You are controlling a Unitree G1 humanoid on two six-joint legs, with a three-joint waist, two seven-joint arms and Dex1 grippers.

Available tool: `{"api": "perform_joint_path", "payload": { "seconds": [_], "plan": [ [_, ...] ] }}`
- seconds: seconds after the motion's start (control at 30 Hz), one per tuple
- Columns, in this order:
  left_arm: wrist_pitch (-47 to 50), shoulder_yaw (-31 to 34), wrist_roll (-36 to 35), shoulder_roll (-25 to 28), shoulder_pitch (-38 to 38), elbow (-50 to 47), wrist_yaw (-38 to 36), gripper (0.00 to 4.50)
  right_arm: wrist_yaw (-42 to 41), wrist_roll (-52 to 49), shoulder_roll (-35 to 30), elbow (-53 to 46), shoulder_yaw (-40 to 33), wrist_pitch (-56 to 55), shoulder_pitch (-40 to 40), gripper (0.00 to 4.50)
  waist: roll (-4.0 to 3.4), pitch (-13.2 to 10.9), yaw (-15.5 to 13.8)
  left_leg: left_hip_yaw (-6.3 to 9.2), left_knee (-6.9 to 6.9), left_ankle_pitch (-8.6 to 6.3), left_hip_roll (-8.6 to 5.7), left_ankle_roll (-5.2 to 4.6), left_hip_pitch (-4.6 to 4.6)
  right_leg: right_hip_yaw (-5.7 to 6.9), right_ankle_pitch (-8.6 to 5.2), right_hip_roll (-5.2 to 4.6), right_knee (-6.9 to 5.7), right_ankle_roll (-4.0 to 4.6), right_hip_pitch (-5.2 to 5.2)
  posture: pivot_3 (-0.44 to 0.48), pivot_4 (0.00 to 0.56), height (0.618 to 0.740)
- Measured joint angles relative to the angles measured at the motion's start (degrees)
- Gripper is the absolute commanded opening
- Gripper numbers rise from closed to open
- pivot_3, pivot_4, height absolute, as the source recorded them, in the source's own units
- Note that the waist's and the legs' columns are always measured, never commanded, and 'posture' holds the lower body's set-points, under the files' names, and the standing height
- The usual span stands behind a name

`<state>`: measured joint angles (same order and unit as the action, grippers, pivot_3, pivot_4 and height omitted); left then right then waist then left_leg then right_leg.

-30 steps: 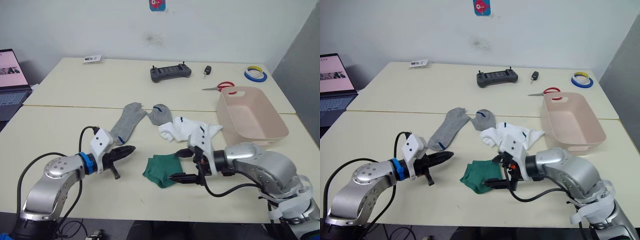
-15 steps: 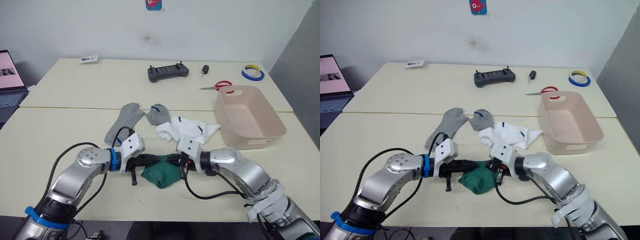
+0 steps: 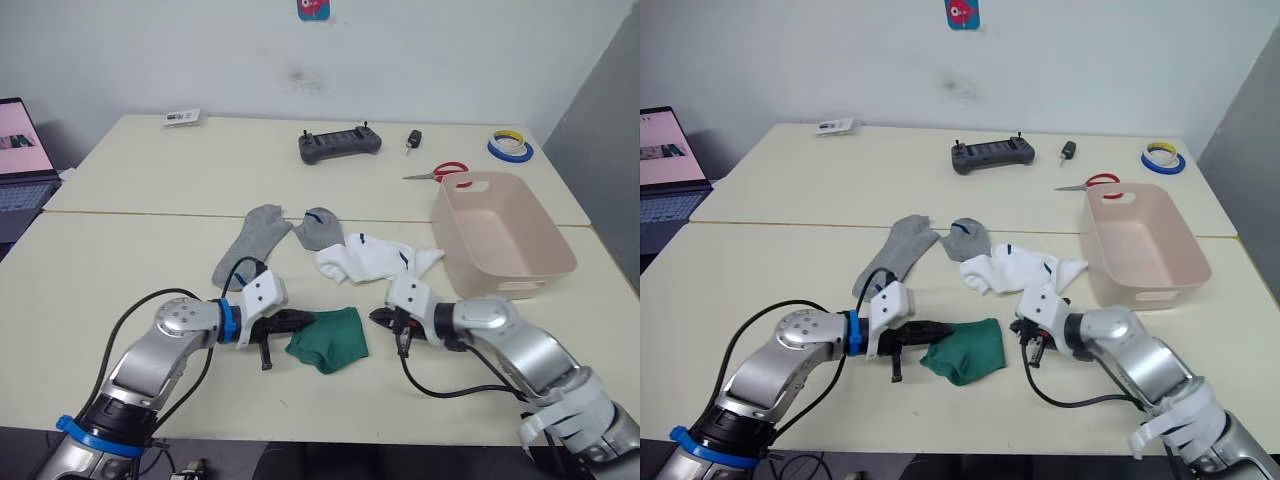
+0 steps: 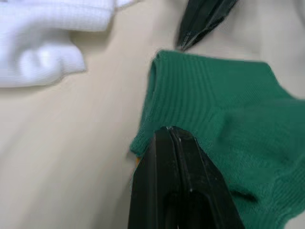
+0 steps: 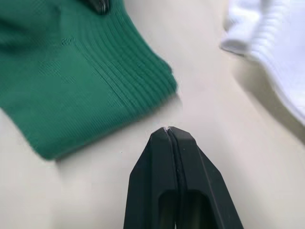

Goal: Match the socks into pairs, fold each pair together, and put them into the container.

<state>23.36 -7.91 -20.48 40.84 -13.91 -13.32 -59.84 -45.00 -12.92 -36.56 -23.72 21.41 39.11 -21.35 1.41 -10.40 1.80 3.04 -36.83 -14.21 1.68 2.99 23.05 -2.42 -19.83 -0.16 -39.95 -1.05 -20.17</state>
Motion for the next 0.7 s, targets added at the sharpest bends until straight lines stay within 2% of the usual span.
{"api": "perform_joint_path", "payload": {
  "seconds": [0.1,0.23,0.33,0.47,0.7],
  "plan": [
    [2.4,0.7,-3.4,1.0,-0.4,-5.8,-1.9,0.00,-2.0,-2.8,0.2,-4.5,-1.1,0.1,0.0,0.05,0.00,0.0,0.1,0.01,0.03,0.00,0.01,0.00,-0.04,0.00,0.00,0.03,0.00,0.00,0.04,0.000,0.150,0.737],
    [3.8,-1.9,-3.6,2.2,-0.2,-9.1,-3.9,0.00,-2.4,-2.4,1.7,-5.5,2.0,0.2,0.4,0.05,0.00,0.0,0.0,-0.01,0.00,0.00,-0.03,0.00,-0.05,-0.02,0.00,0.03,0.01,0.00,0.06,0.000,0.150,0.737],
    [1.7,-5.4,-0.3,3.0,0.6,-8.4,-4.9,0.00,-2.1,-0.9,3.6,-4.7,5.8,0.1,0.5,0.05,-0.01,0.0,0.0,-0.01,0.00,0.00,-0.03,0.00,-0.04,-0.02,0.00,0.05,0.01,0.00,0.03,0.000,0.150,0.737],
    [-2.1,-6.4,4.1,4.5,1.4,-4.2,-5.7,0.00,-1.4,2.2,3.7,-3.0,9.1,-0.1,1.0,0.05,-0.01,0.0,0.0,0.00,0.00,0.00,-0.03,0.00,-0.04,0.00,0.00,0.04,0.00,0.00,0.02,0.000,0.150,0.737],
    [-8.6,-6.4,7.6,4.9,3.2,0.4,-5.9,0.00,-2.1,5.1,0.0,-2.5,9.0,-2.6,2.3,0.05,-0.02,0.0,-0.1,-0.01,0.00,0.00,-0.02,0.00,-0.08,0.01,0.00,0.02,0.00,0.00,0.07,0.000,0.150,0.737]
  ]
}}
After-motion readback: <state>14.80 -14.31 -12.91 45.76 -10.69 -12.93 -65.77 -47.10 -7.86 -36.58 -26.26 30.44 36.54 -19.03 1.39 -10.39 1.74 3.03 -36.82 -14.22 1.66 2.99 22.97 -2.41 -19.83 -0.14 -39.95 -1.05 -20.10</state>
